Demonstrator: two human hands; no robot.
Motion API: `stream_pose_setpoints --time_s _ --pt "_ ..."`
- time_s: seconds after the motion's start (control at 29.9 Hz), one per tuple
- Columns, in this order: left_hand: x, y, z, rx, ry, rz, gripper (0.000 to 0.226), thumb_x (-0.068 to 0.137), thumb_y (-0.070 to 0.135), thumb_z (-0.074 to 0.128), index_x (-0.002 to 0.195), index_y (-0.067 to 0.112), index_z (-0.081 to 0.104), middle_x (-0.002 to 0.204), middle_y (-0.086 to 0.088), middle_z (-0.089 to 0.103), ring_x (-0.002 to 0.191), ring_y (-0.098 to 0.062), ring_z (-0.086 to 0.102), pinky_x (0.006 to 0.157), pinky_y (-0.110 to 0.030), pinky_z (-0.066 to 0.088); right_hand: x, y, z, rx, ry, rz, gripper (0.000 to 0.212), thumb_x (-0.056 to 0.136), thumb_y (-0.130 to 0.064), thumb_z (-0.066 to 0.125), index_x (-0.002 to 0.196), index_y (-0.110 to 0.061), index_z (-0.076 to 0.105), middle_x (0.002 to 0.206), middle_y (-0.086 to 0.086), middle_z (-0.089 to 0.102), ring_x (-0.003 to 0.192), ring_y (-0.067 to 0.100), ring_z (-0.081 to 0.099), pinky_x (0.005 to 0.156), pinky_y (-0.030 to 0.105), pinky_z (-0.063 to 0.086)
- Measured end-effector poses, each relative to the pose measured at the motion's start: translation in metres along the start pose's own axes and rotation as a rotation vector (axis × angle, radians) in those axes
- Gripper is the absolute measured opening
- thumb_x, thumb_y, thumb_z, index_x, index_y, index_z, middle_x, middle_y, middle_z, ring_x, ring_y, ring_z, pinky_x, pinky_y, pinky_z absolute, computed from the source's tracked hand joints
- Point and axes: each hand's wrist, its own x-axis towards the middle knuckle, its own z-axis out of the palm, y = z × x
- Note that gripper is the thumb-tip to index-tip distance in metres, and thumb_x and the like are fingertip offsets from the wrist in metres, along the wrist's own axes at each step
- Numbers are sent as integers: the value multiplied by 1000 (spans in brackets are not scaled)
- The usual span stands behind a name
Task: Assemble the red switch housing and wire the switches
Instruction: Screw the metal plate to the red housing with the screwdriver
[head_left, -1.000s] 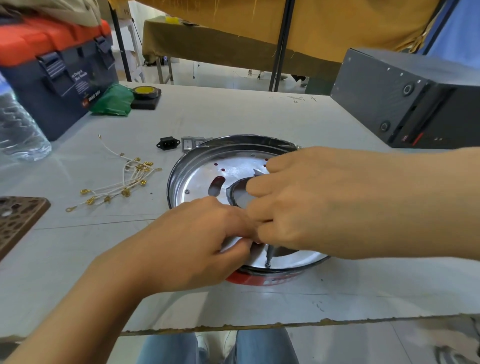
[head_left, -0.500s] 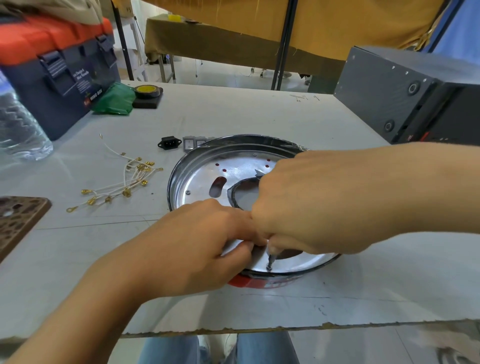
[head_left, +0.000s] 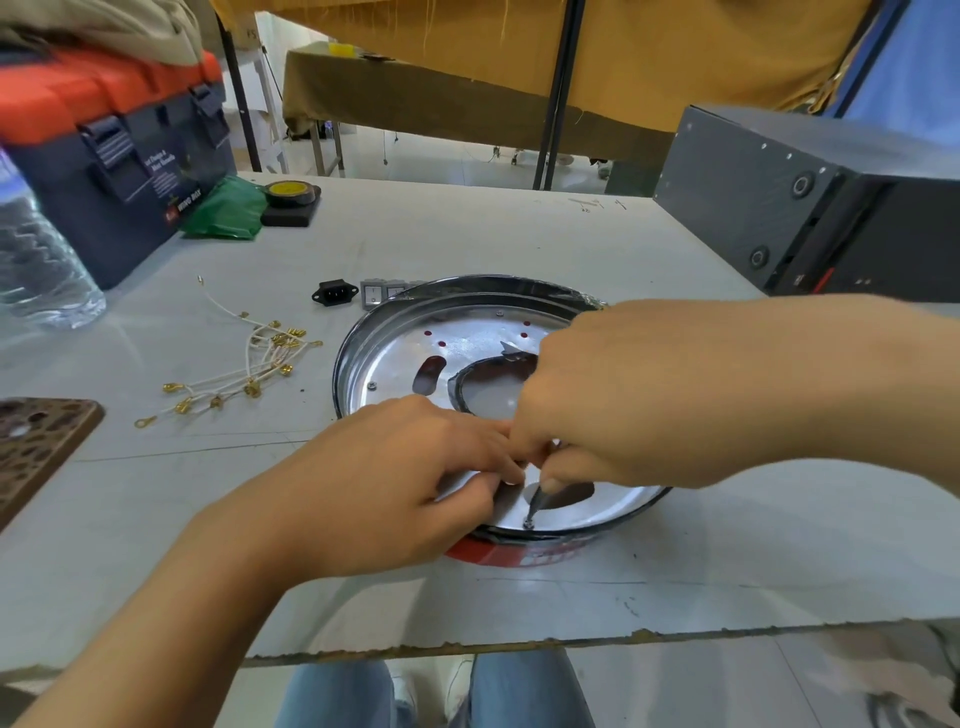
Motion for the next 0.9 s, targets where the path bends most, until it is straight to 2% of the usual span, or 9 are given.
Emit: stream_pose_setpoints --time_s 0.07,0.13,0.2,0.27,0.33,0.4,0.57,0.74,0.9 --pt "0 -1 0 -10 11 13 37 87 32 35 94 24 70 100 12 69 96 7 59 76 -32 51 0 -8 -24 64 -93 -4 16 69 -63 40 70 -47 40 48 -18 43 38 2 35 27 28 34" --pt "0 -2 1 -16 48 40 31 88 28 41 91 21 71 98 10 70 97 0 62 81 -31 51 -1 -15 -49 237 -170 5 22 75 -65 37 69 -45 41 72 -32 50 64 -10 47 33 21 25" --pt "-1 -1 1 -35 128 57 22 87 24 52 90 19 74 96 11 72 98 1 63 84 -26 50 -8 -13 -67 343 -212 30 29 79 -65 24 76 -43 43 86 -45 43 80 -20 41 43 21 25" --pt "-4 0 0 -11 216 85 20 87 30 58 88 19 74 94 13 72 97 -2 64 84 -29 51 -19 -13 -66 452 -225 68 31 81 -61 20 85 -40 42 80 -37 51 74 -13 45 49 25 29" --pt "-8 -1 -1 73 259 100 25 87 41 58 87 22 74 92 15 70 100 -4 62 88 -32 47 -25 -16 -60 546 -197 164 26 84 -55 22 88 -37 40 68 -14 57 68 -6 48 52 24 34" --pt "-14 -5 -3 109 250 92 30 85 52 57 88 28 73 94 21 69 107 0 57 94 -33 42 -30 -20 -52 604 -160 244 22 86 -51 24 88 -34 38 72 -10 58 69 -1 50 56 21 40" --pt "-28 -14 3 24 179 58 32 75 64 60 84 35 69 103 28 65 118 8 49 112 -33 19 -38 -24 -26 808 77 384 13 87 -44 40 89 -34 48 69 -16 57 61 5 49 56 17 37" --pt "-26 -14 6 -87 260 63 30 77 47 64 81 18 70 95 23 70 105 6 60 112 -34 24 -38 -30 -10 897 391 525 11 86 -28 59 83 -19 65 66 -3 60 58 13 48 53 20 36" --pt "-20 -11 -4 -127 468 74 23 80 44 62 83 22 68 93 18 70 93 -1 65 104 -23 36 -35 -28 -13 961 774 668 12 88 -17 63 78 -23 65 59 -6 53 53 5 41 51 10 32"
